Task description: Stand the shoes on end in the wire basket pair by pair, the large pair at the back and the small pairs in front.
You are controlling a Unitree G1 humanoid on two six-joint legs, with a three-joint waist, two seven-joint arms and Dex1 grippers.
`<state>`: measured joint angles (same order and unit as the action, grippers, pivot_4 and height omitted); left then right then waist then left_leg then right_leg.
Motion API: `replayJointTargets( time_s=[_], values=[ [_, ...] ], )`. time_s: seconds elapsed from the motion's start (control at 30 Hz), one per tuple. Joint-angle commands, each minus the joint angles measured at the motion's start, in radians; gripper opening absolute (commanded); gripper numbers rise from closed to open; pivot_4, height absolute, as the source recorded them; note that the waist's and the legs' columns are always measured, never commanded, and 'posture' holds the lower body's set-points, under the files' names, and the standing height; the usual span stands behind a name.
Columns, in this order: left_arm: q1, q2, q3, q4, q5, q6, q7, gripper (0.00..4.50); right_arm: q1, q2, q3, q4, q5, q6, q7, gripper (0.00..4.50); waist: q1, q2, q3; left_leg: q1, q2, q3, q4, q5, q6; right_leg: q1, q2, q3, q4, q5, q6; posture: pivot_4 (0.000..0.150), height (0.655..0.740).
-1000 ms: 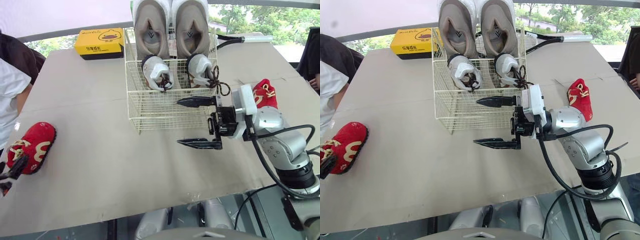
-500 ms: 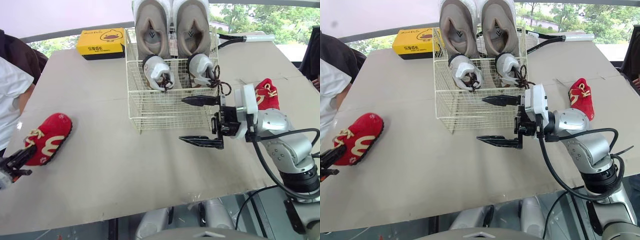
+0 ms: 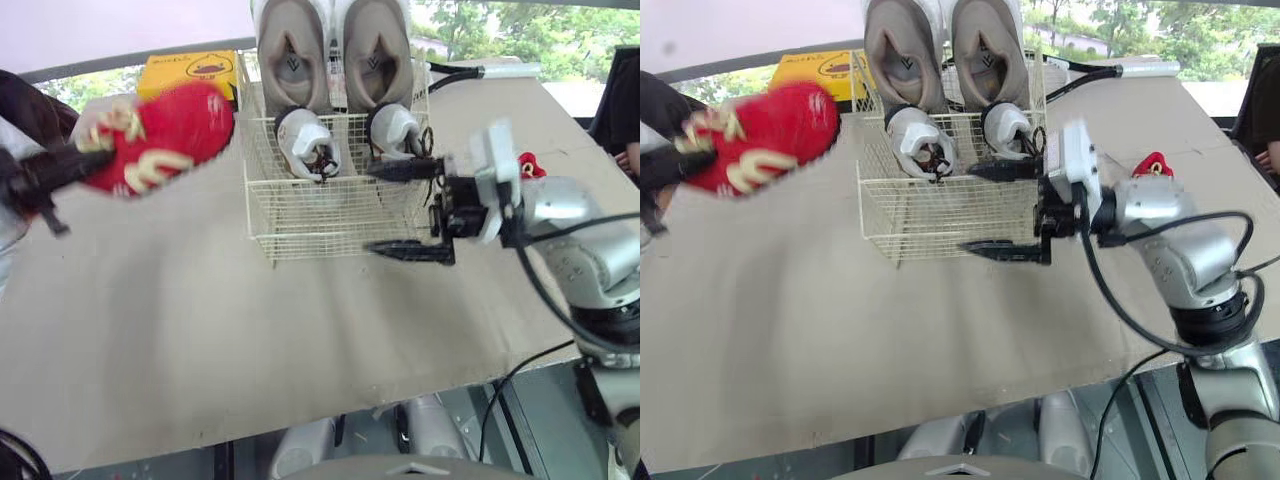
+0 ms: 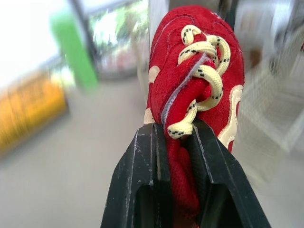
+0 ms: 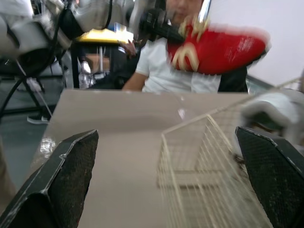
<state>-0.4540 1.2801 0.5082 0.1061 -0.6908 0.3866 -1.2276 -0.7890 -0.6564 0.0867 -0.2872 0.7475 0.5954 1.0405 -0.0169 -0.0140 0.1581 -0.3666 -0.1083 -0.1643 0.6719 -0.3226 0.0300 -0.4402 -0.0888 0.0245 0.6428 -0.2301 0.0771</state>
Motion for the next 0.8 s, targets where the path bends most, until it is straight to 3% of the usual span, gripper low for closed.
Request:
replayJointTargets(
  time_s=[0.03, 0.2, 0.3, 0.5, 0.7, 0.8],
  values=[
    [-0.147, 0.061, -0.119, 0.007, 0.011, -0.059, -0.147, 0.28, -0.115, -0.078, -0.106, 0.030, 0.095, 0.131, 0.020, 4.50, -0.005, 0.002, -0.001, -0.001, -0.002, 0.000, -0.002, 0.000, 0.000, -0.003, -0.001, -0.004, 0.000, 0.000, 0.000, 0.150, 0.7400],
    [-0.366, 0.056, -0.302, 0.023, 0.066, -0.101, -0.301, 0.28, -0.266, -0.164, -0.134, 0.109, 0.144, 0.303, 0.017, 4.50, -0.039, 0.004, 0.000, -0.003, -0.005, 0.001, -0.001, 0.000, 0.000, -0.009, -0.012, -0.019, 0.001, 0.000, 0.000, 0.150, 0.7400],
    [-0.454, -0.022, -0.400, 0.008, 0.105, -0.154, -0.371, 0.28, -0.362, -0.176, -0.110, 0.150, 0.171, 0.422, 0.013, 4.50, -0.054, 0.004, 0.000, -0.004, -0.006, 0.002, 0.000, 0.000, 0.000, -0.010, -0.016, -0.025, 0.001, 0.000, 0.000, 0.150, 0.7400],
    [-0.633, -0.252, -0.587, -0.020, 0.136, -0.281, -0.387, 0.28, -0.560, -0.045, 0.023, 0.269, 0.176, 0.703, -0.048, 4.50, -0.051, 0.004, 0.000, -0.012, -0.007, -0.001, 0.015, 0.000, 0.001, -0.012, -0.017, -0.029, 0.005, 0.001, -0.001, 0.150, 0.7400],
    [-0.643, -0.353, -0.629, -0.032, 0.140, -0.385, -0.387, 0.28, -0.628, 0.098, 0.097, 0.375, 0.122, 0.845, -0.123, 4.50, -0.050, 0.004, 0.000, -0.017, -0.010, -0.006, 0.026, 0.000, 0.001, -0.016, -0.019, -0.028, 0.016, 0.004, -0.001, 0.150, 0.7400],
    [-0.644, -0.371, -0.631, -0.024, 0.147, -0.432, -0.387, 0.28, -0.613, 0.093, 0.145, 0.374, 0.102, 0.862, -0.101, 3.62, -0.045, 0.005, 0.000, -0.017, -0.011, -0.007, 0.028, 0.000, 0.001, -0.016, -0.019, -0.028, 0.018, 0.004, -0.001, 0.150, 0.7400]
  ],
)
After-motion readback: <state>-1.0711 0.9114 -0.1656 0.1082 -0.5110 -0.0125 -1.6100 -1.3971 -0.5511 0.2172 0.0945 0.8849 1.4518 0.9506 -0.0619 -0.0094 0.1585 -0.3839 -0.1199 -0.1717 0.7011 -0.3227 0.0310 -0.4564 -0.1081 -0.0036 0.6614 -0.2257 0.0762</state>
